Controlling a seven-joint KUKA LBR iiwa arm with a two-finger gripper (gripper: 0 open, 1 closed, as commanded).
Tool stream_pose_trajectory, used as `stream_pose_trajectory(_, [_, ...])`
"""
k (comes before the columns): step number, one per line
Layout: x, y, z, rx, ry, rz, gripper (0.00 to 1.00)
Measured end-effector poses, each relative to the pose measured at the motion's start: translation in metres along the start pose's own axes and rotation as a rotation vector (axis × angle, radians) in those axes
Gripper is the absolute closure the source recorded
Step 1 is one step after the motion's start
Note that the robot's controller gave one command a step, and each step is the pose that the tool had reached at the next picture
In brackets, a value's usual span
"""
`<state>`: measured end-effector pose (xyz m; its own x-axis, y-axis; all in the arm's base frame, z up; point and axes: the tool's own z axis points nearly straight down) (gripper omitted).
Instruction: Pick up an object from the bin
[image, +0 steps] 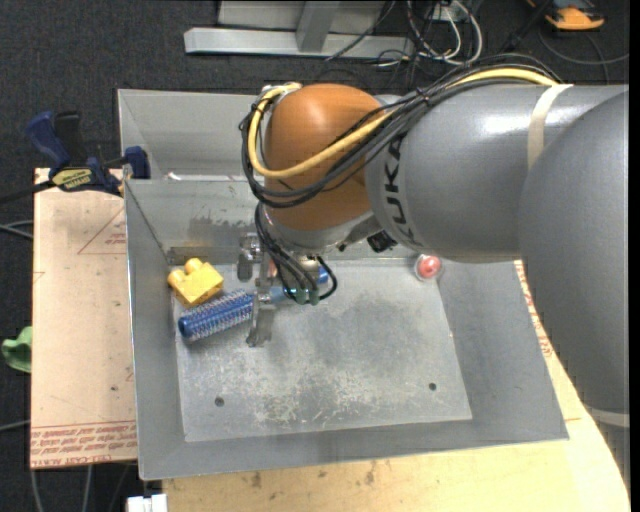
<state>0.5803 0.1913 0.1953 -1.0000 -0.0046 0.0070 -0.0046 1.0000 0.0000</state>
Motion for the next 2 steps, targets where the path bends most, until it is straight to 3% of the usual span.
stream_pose_trajectory(1, [-0.0354, -0.0173, 0.1190, 0.001, -0.002, 0.046, 0.00])
stream_pose_trajectory(2, [-0.0361, -0.0166, 0.1147, -0.001, -0.006, 0.046, 1.00])
